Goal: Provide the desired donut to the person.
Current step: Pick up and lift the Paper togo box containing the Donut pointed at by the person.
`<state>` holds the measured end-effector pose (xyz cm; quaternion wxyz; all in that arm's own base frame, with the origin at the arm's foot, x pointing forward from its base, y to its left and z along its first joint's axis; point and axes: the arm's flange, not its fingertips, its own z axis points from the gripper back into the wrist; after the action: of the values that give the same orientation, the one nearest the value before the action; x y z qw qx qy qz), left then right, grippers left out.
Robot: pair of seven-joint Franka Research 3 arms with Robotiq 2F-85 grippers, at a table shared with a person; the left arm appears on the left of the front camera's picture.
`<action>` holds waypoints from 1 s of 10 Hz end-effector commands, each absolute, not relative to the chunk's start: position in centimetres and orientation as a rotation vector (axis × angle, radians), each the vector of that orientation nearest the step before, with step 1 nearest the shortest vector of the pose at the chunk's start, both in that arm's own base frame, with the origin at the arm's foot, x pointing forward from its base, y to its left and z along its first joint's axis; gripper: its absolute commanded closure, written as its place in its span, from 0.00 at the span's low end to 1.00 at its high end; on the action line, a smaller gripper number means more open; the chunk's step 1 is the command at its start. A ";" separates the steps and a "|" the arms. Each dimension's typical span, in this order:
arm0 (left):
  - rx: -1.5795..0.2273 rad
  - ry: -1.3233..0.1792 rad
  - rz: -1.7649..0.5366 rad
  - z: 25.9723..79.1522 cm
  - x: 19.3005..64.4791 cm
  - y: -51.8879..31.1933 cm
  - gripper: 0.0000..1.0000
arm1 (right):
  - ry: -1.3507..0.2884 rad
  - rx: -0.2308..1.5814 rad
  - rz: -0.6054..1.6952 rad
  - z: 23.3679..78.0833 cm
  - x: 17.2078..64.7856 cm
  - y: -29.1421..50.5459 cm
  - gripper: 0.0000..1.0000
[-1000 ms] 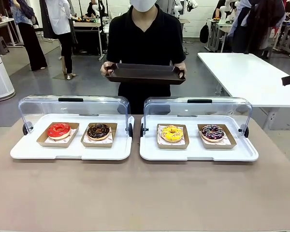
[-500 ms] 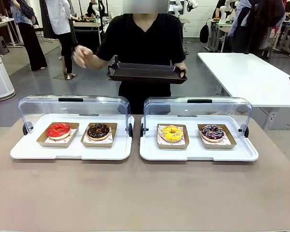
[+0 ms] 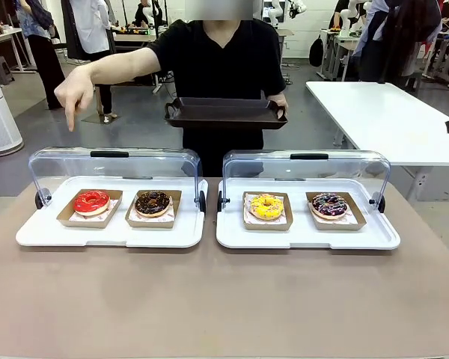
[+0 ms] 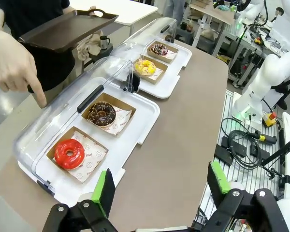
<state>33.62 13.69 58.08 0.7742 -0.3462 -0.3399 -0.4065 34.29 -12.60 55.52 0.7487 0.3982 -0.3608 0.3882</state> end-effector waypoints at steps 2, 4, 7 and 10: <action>-0.758 -0.758 -0.888 58.2 33.8 13.8 0.00 | -0.800 0.886 0.850 55.6 34.3 -12.6 0.00; -0.758 -0.758 -0.888 58.2 33.8 13.8 0.00 | -0.800 0.886 0.850 55.6 34.3 -12.6 0.00; -0.758 -0.758 -0.888 58.2 33.8 13.8 0.00 | -0.800 0.886 0.850 55.6 34.3 -12.6 0.00; -0.758 -0.758 -0.888 58.2 33.8 13.8 0.00 | -0.800 0.886 0.850 55.6 34.3 -12.6 0.00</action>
<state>33.63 13.68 58.14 0.7739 -0.3473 -0.3419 -0.4044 34.28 -12.59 55.52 0.7486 0.3985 -0.3605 0.3884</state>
